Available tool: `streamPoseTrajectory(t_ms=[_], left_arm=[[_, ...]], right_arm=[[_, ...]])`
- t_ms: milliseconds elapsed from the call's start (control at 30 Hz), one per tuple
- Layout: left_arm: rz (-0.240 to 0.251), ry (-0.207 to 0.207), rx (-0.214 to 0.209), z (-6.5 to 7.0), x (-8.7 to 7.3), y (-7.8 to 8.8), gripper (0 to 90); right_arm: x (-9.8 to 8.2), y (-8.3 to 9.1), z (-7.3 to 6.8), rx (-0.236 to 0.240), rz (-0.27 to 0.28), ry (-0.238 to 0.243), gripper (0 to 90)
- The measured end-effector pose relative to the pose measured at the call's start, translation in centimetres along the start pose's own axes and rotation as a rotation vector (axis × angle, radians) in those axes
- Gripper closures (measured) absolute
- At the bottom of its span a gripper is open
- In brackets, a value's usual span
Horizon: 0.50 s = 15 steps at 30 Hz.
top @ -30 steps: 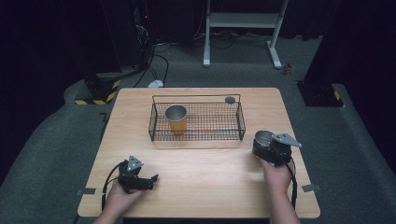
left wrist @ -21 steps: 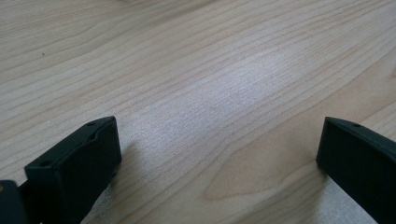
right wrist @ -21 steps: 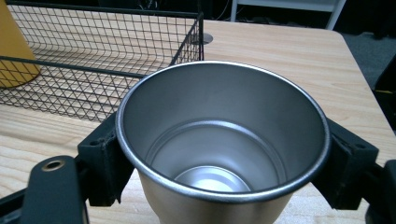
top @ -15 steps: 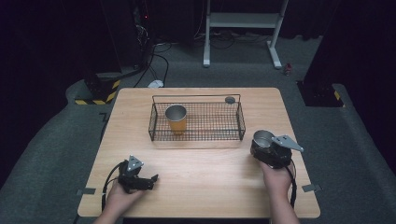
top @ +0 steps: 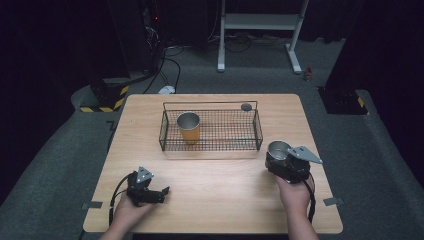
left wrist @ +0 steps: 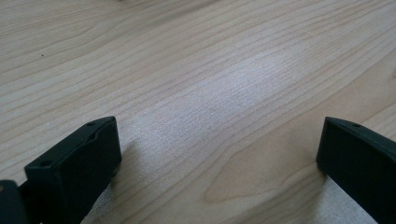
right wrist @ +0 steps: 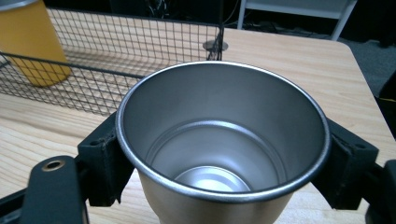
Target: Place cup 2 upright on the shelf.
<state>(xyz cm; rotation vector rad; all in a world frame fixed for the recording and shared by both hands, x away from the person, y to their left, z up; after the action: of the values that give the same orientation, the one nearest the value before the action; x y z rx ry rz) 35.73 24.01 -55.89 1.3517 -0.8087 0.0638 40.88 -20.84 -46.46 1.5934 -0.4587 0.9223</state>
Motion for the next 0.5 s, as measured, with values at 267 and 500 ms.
streamPoseTrajectory(t_ms=[267, 500], left_arm=[[-0.002, -0.007, 0.001, -0.06, 0.07, -0.02, 0.2], [0.0, -0.004, -0.001, -0.02, 0.03, -0.01, 0.3]], right_arm=[[0.14, -0.07, -0.67, 0.013, 0.006, 0.006, 18.8], [-0.01, -0.42, -0.49, 0.01, -0.001, 0.001, 18.8]])
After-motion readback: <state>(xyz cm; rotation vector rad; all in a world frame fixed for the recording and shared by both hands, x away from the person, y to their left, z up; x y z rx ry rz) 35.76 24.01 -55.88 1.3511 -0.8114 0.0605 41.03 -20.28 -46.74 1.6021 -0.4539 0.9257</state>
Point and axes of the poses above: each handheld gripper's, and its own axes: y roughly backward along the jaws, x roughly out of its top, z roughly to its right, the point moved 4 cm from there along -y, roughly forward along the jaws, and after that the axes turned 12 degrees about -z, right-handed, at the moved point
